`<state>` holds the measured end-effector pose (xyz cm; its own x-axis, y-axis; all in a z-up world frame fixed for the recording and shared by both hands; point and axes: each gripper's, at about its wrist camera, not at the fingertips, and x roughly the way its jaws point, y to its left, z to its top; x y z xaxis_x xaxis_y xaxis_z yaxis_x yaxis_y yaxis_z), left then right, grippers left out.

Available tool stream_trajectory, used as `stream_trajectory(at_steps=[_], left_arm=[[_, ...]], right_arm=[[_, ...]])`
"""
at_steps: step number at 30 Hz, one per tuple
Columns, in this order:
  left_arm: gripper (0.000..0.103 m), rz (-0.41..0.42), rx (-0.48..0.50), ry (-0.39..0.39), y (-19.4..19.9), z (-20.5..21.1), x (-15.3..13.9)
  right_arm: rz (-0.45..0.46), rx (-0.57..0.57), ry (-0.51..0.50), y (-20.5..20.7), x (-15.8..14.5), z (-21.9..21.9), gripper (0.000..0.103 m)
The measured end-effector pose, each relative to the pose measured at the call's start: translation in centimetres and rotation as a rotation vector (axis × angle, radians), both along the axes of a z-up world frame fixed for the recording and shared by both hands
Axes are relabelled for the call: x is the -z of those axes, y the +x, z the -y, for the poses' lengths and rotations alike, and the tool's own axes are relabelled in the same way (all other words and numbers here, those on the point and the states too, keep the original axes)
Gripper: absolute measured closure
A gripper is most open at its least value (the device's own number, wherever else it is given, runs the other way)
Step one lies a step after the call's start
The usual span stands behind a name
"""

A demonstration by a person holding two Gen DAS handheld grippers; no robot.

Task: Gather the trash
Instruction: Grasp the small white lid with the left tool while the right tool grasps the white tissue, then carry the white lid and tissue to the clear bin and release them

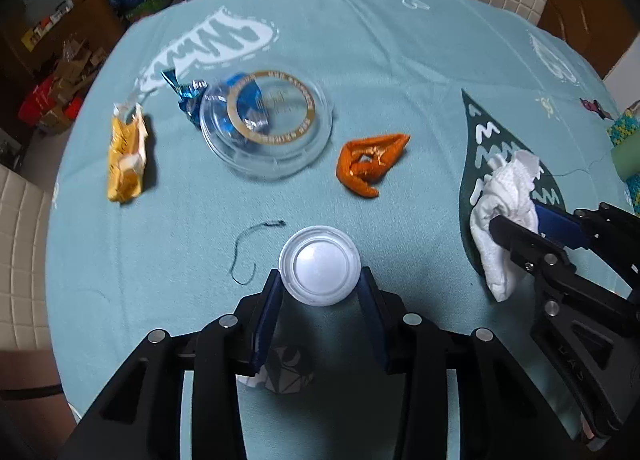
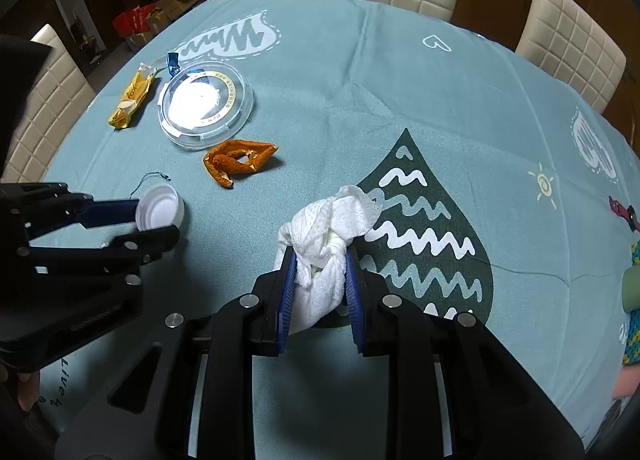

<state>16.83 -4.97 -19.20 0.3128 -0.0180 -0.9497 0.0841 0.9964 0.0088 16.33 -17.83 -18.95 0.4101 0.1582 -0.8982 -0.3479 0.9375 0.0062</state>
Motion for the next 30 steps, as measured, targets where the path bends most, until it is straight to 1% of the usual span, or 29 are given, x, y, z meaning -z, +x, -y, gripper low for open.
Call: stream_trajectory(at_steps=[2, 7, 11, 16, 22, 30], left_arm=[[0.065, 0.013, 0.001, -0.003, -0.4, -0.3, -0.5], [0.065, 0.031, -0.041, -0.005, -1.4, -2.2, -1.4], [0.065, 0.058, -0.064, 0.008, -2.7, -3.7, -2.1], [0.065, 0.077, -0.118, 0.002, -4.4, -6.5, -2.6], [0.065, 0.077, -0.180, 0.006, -7.0, -10.1, -2.9], [0.065, 0.065, -0.286, 0.019, -10.1, -16.7, -2.6]], right_arm=[[0.002, -0.006, 0.000, -0.2, -0.1, -0.3, 0.077], [0.005, -0.028, 0.009, -0.8, -0.7, -1.4, 0.077], [0.029, -0.070, 0.001, -1.7, -1.7, -3.1, 0.077], [0.038, -0.124, 0.000, -3.0, -2.4, -5.6, 0.077], [0.037, -0.211, -0.001, -4.8, -2.8, -10.0, 0.077], [0.035, -0.346, -0.006, -6.6, -2.9, -17.5, 0.077]])
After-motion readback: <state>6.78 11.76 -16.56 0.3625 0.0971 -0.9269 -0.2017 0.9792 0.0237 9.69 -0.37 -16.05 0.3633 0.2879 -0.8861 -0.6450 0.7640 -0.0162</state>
